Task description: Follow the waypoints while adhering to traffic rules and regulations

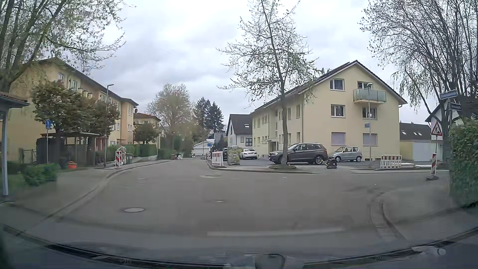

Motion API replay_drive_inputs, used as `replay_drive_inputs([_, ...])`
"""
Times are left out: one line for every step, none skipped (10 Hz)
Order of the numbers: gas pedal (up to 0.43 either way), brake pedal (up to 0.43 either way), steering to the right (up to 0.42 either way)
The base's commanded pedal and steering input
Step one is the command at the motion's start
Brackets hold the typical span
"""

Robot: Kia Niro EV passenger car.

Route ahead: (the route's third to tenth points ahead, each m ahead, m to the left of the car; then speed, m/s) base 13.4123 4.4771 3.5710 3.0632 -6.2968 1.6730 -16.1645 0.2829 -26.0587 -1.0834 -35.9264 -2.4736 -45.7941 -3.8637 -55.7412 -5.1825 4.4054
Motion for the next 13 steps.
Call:
replay_drive_inputs([0.02,0.0,0.124])
replay_drive_inputs([0.02,0.0,0.132])
replay_drive_inputs([0.02,0.0,0.136])
replay_drive_inputs([0.02,0.0,0.142])
replay_drive_inputs([0.02,0.0,0.149])
replay_drive_inputs([0.02,0.0,0.16])
replay_drive_inputs([0.02,0.0,0.169])
replay_drive_inputs([0.02,0.0,0.182])
replay_drive_inputs([0.02,0.0,0.195])
replay_drive_inputs([0.02,0.0,0.207])
replay_drive_inputs([0.02,0.0,0.216])
replay_drive_inputs([0.02,0.0,0.217])
replay_drive_inputs([0.02,0.0,0.22])
